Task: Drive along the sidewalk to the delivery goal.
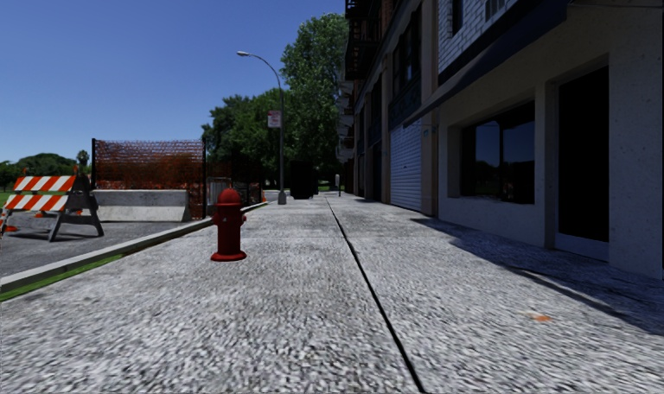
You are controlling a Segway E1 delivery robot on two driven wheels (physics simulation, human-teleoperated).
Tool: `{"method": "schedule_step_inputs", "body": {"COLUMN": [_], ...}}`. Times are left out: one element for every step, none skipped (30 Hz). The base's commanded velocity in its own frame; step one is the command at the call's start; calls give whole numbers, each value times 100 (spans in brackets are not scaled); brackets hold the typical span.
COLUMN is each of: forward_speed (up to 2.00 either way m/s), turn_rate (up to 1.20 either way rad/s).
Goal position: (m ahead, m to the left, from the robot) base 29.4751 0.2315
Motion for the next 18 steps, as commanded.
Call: {"method": "schedule_step_inputs", "body": {"forward_speed": [200, 200, 200, 200, 200, 200, 200, 200, 200, 200, 200, 200, 200, 200, 200, 200, 200, 200], "turn_rate": [-28, -17, 0, 0, 0, 0, 0, 0, 0, 0, 0, 0, 0, 0, 0, 0, -11, -29]}}
